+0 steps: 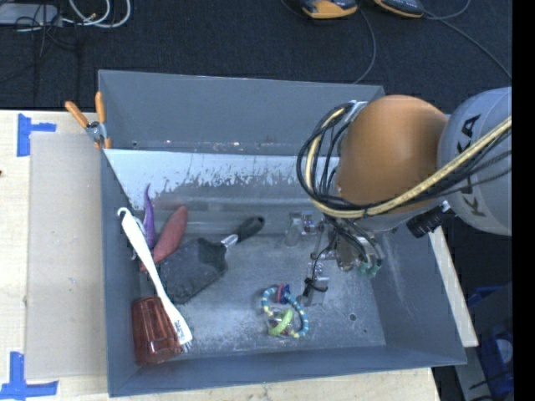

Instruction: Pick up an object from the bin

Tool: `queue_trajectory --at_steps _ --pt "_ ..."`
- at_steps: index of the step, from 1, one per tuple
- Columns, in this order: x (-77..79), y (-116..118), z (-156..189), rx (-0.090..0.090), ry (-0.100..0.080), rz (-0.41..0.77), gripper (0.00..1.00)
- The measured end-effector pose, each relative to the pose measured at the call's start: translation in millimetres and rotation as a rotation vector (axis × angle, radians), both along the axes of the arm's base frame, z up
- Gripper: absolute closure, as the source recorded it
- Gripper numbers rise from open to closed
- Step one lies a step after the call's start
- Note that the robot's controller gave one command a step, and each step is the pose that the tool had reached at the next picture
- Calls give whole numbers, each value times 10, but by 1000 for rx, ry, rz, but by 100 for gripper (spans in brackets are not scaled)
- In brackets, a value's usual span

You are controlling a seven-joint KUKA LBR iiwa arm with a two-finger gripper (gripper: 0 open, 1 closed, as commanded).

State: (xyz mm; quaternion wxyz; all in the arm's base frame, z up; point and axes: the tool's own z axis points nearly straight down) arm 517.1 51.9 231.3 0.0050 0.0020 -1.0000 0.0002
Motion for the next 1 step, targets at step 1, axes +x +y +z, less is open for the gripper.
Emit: queue_trajectory --at_steps 1 --pt "15 -2 40 1 -9 -2 0"
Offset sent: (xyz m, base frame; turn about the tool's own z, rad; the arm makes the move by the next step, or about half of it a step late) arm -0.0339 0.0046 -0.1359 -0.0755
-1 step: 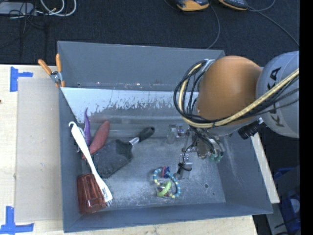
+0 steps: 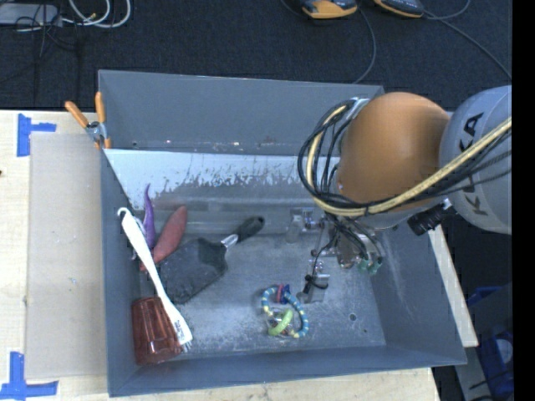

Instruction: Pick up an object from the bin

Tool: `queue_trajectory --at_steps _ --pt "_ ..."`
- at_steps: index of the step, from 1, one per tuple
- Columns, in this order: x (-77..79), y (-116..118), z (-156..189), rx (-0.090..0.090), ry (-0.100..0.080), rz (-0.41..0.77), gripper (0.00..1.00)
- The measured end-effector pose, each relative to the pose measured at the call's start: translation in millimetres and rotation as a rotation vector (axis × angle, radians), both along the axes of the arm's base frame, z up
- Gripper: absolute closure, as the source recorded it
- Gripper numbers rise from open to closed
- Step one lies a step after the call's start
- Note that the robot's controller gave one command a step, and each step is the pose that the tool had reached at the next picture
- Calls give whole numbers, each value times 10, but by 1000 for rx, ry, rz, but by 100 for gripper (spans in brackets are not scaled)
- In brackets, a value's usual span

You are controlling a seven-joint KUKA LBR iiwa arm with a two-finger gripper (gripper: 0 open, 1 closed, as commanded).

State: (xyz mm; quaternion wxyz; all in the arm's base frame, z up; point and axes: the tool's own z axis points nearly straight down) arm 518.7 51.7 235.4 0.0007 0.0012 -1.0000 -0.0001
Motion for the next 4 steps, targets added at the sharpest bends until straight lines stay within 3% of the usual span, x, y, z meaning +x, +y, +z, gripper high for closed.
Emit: queue_trajectory --at_steps 1,2,3,4 --pt "-102 13 -445 0 -4 22 0" --pt "-264 -271 -1066 1 -2 111 0" --pt "-338 -377 -1392 0 5 52 0" --pt "-205 -360 -1616 1 0 -4 0"
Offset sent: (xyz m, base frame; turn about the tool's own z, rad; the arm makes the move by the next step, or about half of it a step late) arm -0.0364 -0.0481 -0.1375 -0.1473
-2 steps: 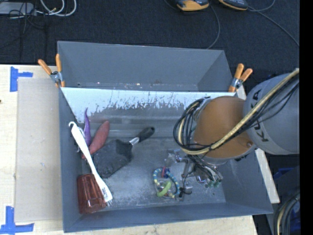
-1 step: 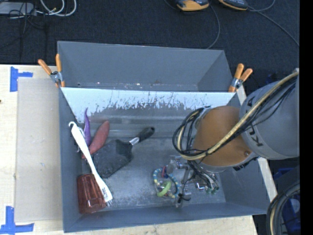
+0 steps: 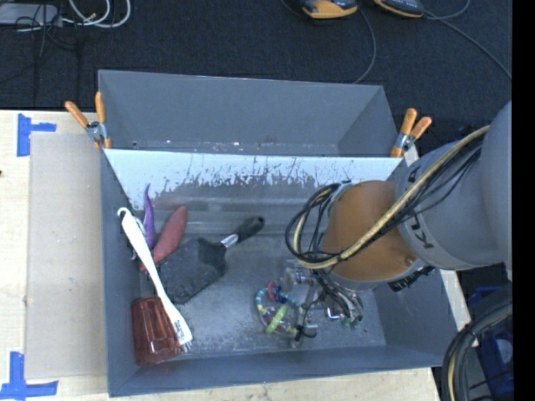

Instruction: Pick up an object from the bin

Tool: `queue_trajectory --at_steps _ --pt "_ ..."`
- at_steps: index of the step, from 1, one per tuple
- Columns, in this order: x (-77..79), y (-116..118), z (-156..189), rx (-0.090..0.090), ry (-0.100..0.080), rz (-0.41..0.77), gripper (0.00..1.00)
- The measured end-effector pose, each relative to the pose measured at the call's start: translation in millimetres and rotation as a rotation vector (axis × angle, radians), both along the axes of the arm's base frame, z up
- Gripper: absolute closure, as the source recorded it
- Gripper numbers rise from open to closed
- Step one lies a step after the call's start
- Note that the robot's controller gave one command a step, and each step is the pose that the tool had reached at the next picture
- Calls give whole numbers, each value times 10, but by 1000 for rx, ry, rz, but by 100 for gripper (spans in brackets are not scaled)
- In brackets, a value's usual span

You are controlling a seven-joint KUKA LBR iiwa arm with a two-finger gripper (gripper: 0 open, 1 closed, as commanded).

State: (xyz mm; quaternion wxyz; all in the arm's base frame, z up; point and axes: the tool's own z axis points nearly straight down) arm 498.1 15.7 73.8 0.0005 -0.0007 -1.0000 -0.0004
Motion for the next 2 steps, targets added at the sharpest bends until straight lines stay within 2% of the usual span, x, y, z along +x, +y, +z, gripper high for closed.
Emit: queue_trajectory --at_steps 1,2 --pt "21 1 -104 0 0 5 0" --pt "-27 120 -50 0 2 -21 0"
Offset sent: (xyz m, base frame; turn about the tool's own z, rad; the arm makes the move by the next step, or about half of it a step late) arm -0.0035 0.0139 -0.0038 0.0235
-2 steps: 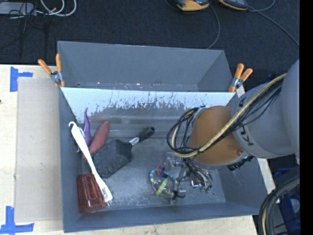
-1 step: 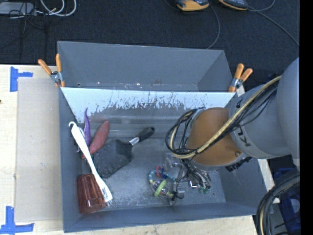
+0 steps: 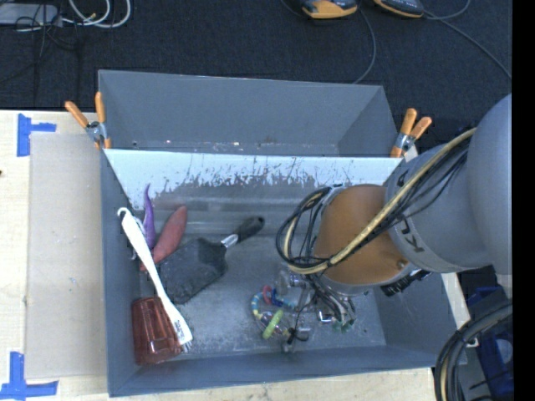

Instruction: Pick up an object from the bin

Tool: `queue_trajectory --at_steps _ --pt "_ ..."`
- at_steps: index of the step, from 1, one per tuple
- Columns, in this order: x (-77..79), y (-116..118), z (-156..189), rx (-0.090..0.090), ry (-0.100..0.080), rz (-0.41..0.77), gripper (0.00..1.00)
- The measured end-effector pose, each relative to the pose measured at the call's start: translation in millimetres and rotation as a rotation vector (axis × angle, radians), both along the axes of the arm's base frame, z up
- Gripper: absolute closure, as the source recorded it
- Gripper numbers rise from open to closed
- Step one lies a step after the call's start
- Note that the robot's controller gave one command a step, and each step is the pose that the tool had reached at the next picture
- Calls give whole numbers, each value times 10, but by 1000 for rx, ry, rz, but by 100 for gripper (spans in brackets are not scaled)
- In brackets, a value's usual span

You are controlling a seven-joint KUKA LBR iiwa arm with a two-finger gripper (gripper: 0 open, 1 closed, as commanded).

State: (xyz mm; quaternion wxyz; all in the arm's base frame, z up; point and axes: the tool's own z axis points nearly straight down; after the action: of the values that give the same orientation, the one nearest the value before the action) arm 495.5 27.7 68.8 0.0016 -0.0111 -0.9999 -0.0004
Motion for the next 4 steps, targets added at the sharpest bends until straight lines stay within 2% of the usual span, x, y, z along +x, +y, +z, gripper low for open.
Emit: queue_trajectory --at_steps 1,2,3,4 --pt "17 52 7 1 -1 -29 100" --pt "17 52 7 1 -1 -30 100" --pt "44 32 418 0 6 -37 100" --pt "105 48 726 1 -3 -36 100"
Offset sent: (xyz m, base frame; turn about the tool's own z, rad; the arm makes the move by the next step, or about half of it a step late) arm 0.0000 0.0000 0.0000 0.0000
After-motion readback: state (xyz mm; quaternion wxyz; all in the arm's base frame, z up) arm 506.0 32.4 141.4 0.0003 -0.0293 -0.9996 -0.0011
